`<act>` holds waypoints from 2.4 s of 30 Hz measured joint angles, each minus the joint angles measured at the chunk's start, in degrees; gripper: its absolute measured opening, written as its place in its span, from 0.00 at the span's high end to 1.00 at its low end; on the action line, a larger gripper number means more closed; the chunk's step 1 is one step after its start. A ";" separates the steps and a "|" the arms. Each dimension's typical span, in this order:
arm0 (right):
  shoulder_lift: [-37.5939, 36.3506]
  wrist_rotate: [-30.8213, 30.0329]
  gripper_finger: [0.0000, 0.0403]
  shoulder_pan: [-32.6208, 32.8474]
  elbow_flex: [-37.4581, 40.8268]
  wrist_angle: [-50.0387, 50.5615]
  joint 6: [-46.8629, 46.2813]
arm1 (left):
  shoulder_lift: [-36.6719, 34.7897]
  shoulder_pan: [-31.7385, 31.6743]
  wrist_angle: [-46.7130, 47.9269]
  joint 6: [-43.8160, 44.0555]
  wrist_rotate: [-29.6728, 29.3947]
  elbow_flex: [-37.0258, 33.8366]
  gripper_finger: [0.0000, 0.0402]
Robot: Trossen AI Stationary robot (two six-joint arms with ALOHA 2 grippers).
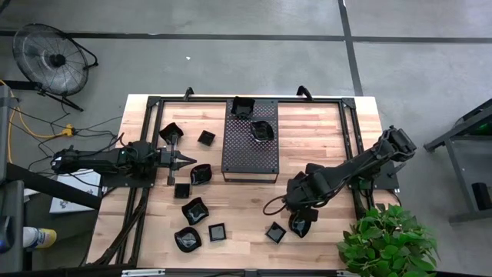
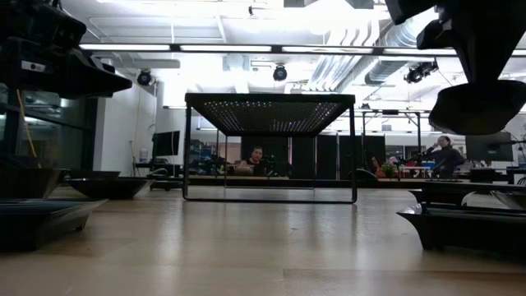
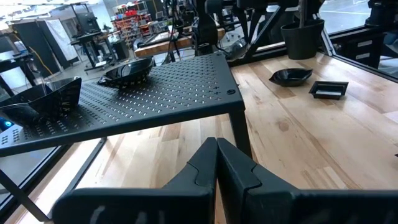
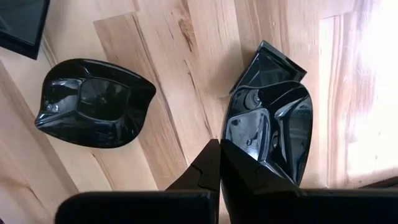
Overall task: Pick & Place Mini shaped plates
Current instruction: Stack the black leaf shape plate on top of the other black leaf shaped plate on the shelf
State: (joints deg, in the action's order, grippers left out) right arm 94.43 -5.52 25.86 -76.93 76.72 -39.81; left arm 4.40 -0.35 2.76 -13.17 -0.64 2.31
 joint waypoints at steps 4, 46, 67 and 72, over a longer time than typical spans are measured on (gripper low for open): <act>0.02 -0.19 1.00 -0.37 0.00 0.94 0.67 | -0.02 0.01 0.00 -0.02 0.00 0.00 1.00; -1.90 -34.61 1.00 0.11 0.04 7.32 58.38 | -0.01 -0.01 0.00 -0.01 0.00 0.00 1.00; -9.92 -29.12 1.00 -13.99 0.07 -17.82 110.50 | -0.01 0.00 0.00 -0.02 0.00 0.01 1.00; -9.92 -25.34 1.00 -17.64 0.07 -21.16 119.16 | -0.01 -0.01 0.00 -0.01 0.00 0.00 1.00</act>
State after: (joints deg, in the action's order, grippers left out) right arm 84.51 -30.86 8.22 -76.86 55.56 79.35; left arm 4.40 -0.35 2.76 -13.18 -0.64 2.31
